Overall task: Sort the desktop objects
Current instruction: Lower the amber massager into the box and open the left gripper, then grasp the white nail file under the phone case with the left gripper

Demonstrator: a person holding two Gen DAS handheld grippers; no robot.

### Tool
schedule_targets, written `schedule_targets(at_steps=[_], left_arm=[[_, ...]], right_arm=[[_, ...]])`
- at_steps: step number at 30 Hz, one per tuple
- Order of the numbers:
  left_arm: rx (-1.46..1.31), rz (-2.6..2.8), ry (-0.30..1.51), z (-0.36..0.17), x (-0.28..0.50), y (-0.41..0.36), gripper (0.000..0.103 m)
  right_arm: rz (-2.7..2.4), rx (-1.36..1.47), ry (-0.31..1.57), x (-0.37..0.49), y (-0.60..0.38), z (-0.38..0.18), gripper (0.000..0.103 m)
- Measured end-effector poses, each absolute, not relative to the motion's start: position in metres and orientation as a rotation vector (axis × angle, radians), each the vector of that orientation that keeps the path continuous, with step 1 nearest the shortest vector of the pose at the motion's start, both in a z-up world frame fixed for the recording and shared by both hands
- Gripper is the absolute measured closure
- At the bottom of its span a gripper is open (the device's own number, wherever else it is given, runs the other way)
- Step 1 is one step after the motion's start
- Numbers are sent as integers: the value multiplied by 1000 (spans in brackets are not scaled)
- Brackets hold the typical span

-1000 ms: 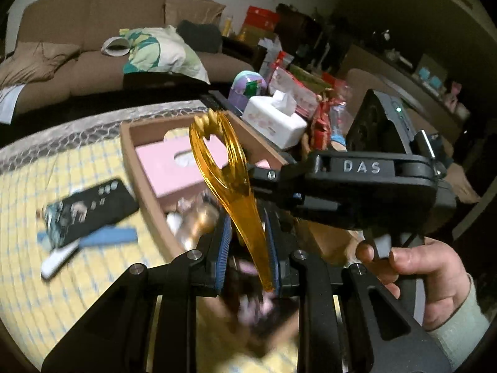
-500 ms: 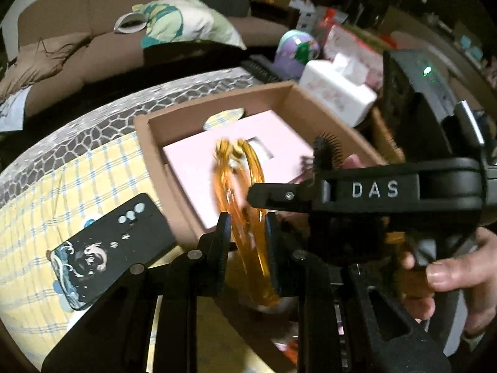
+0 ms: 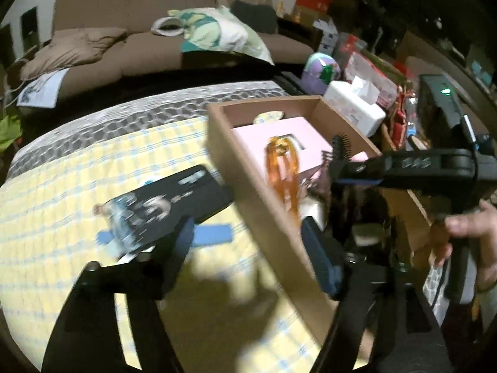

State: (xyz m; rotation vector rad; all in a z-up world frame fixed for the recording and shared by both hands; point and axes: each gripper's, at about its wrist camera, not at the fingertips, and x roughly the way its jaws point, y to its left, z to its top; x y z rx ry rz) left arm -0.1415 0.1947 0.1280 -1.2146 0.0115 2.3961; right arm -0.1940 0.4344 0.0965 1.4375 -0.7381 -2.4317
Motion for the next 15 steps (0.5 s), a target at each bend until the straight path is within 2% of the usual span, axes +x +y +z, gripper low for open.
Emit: schedule_targets(at_steps=[1,4,7,15], left_arm=[[-1219,2410,6,129,-136,184,27],[-1240,2456,8,129,-117,150,11],[-1262,2485,-26,126,-102,116,6],[-1298,2540,-45,113,-79,55,3]], right_arm=[[-2439,1426,-704,-189,431,102,59],[-2460,1384,-593,-173,415,118,44],[-2454,1324,-524,-156,392,131,29],[-2383,1305,-347,-139,313,133,22]])
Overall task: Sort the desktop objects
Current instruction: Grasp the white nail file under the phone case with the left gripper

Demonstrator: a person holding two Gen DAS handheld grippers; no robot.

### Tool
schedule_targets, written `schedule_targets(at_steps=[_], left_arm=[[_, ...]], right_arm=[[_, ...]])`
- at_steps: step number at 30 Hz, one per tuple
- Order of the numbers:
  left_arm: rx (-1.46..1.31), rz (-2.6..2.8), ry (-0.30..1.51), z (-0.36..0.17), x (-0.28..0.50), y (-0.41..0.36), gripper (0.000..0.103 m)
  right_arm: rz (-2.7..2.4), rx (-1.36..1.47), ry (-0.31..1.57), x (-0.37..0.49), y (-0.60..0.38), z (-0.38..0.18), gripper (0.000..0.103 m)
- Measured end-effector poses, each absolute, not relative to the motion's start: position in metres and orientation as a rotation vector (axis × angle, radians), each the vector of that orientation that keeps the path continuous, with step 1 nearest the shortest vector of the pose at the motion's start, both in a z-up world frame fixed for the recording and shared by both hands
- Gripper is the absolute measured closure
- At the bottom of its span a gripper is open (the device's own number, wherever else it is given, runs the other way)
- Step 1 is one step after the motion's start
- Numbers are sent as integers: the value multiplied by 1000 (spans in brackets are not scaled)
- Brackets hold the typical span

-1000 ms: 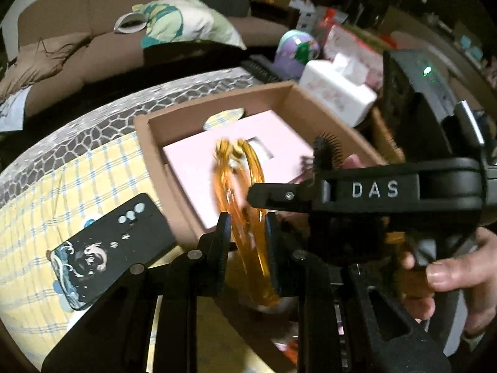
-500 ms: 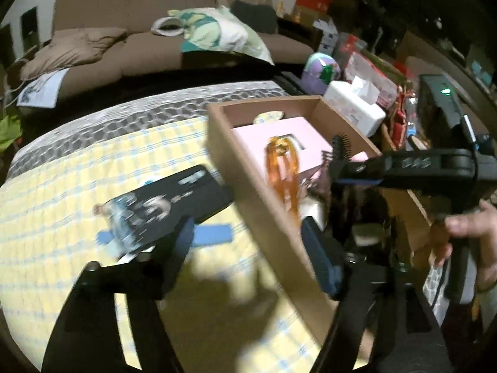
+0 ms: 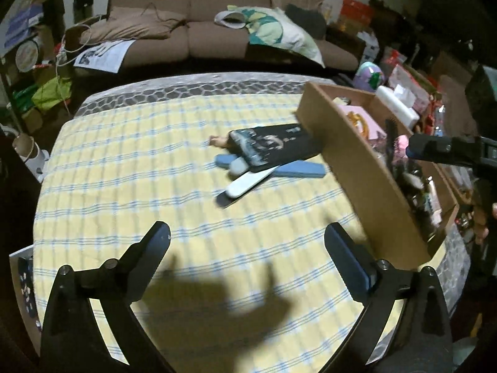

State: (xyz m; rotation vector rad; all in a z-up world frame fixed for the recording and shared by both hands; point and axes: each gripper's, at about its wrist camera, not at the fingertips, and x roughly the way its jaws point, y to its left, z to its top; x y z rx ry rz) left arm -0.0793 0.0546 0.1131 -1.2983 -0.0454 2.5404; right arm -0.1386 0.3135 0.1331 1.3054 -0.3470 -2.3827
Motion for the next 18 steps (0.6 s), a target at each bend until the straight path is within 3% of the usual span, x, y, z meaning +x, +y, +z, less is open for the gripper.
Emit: schedule_targets(at_steps=[10,18], left_arm=[[-1254,2522,105,74,-92,46,3],[-1191,2472,227,51,-136,73,3]], right_arm=[[-2254,1363,-390,-148,241,83,22],[-2272,1355,-495,-177,239,70,22]])
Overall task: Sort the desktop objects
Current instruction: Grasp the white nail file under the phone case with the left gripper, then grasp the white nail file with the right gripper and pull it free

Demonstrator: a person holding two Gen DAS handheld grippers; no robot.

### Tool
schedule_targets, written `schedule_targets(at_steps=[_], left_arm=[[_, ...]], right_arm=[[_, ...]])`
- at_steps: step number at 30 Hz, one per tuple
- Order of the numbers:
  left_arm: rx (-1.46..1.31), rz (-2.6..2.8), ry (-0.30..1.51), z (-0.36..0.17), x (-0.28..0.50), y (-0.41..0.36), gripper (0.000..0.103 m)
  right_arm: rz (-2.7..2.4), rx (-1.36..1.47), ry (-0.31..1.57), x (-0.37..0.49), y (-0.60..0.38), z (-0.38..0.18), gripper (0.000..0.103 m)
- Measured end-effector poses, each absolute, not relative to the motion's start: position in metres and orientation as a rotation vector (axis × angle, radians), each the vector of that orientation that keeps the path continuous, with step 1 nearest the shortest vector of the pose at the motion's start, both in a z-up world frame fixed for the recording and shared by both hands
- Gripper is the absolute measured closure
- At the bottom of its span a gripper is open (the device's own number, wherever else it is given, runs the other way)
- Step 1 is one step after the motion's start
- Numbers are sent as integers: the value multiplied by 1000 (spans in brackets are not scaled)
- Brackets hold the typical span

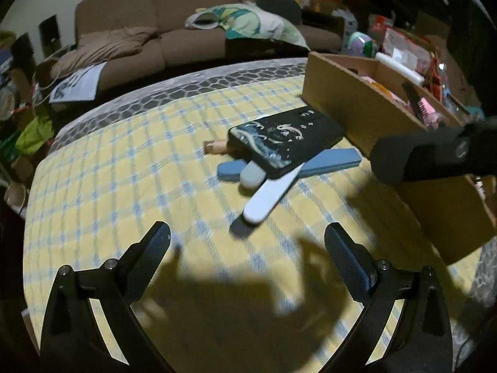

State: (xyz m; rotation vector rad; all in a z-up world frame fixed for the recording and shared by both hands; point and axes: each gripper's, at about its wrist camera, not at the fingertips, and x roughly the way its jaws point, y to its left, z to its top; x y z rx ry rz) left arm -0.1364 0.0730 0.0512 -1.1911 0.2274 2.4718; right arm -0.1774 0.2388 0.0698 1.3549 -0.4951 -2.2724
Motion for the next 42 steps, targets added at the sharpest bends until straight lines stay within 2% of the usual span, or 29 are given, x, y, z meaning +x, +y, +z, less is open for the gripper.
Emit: schedule_targets(at_steps=[3,5,6,8,9,10,21,24,28,32,35,37,38,40,42], left_arm=[[-1183,2430,273,41,-152,88,4],[-1190,2405,284,35,-159,95,8],[-1199,2393,282,31,-163,97,15],[-1208,2374,275,26,-168,100,35],[-1209,2371,272,24,-169,100,56],[-1214,2365,262,22,-170,100,71],[-1196,2354,123,44,-124,71,82],[-1224,2354,65,51,-96,55,84],[-1292,2342,-113,57,-62,31,85],[-1348,2333,-172,56,-33,25,85],[-1373,2324,-197,56,-14,25,85],[-1374,2315,-222,60,-3,29,85],[-1372,2311,-230,61,2,31,85],[-1369,2305,-236,64,10,37,85],[-1356,2305,-249,66,17,40,85]], right_arm=[[-2286,1340,-517,-186,245,71,22],[-2294,1334,-519,-192,248,72,22],[-2297,1332,-518,-193,250,72,22],[-2302,1327,-519,-195,253,73,22],[-2295,1323,-520,-196,254,72,22],[-2292,1322,-516,-197,254,72,22],[-2246,1340,-520,-182,249,71,22],[-2202,1353,-576,-170,247,69,22],[-2134,1394,-664,-148,238,57,22],[-2048,1444,-786,-127,223,32,22],[-2019,1478,-840,-117,210,12,38],[-1981,1503,-889,-112,203,-5,59],[-1956,1511,-922,-109,202,-11,63],[-1913,1503,-967,-103,200,-18,82],[-1913,1472,-938,-97,200,-12,88]])
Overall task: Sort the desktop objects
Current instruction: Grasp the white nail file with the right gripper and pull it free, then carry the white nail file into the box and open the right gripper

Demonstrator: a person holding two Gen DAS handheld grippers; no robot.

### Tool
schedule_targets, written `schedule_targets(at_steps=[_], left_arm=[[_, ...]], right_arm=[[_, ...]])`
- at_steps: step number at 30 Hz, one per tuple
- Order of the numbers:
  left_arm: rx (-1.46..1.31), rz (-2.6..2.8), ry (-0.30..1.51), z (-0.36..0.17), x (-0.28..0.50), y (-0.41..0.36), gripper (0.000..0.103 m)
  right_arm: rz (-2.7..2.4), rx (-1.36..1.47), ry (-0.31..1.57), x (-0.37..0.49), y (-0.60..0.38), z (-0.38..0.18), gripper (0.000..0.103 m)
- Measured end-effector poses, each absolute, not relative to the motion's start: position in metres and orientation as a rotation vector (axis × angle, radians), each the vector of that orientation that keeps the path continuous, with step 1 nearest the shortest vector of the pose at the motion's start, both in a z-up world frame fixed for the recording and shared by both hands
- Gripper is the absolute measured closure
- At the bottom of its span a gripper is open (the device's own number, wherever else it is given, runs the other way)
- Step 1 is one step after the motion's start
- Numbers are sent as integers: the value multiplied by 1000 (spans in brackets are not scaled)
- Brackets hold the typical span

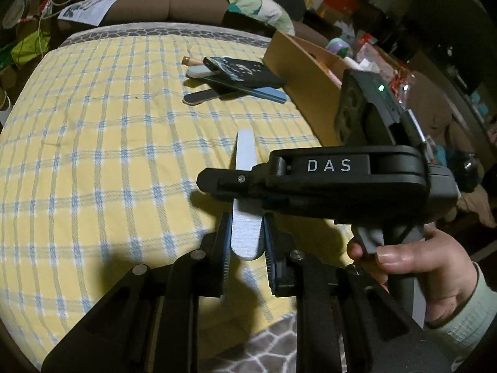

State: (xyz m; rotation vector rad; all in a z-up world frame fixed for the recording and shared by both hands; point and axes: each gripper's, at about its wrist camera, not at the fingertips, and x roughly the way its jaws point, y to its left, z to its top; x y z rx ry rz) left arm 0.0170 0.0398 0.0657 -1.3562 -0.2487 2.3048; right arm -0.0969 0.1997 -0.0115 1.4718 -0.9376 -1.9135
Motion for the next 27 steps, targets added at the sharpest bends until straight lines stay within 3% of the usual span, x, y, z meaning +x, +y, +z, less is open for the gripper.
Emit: schedule_targets(at_steps=[7,8,10,11,19,27], left_arm=[[-1270,2295,-286,78,24,57,81],[-1256,2302,-278,81,23,61,76],[-1220,2310,-276,87,23,65,40],[-1191,2310,-273,91,23,68,35],[-1076,2238,-331,123,7,115,34],[-1041,2200,-229,142,-25,209,33]], right_arm=[[-2014,1315,-783,-83,217,36,94],[-2024,1297,-767,-82,219,42,94],[-2027,1275,-770,-80,224,48,95],[-2027,1263,-776,-80,228,51,95],[-2079,1181,-828,-80,274,84,95],[-2240,1170,-837,-86,369,117,95]])
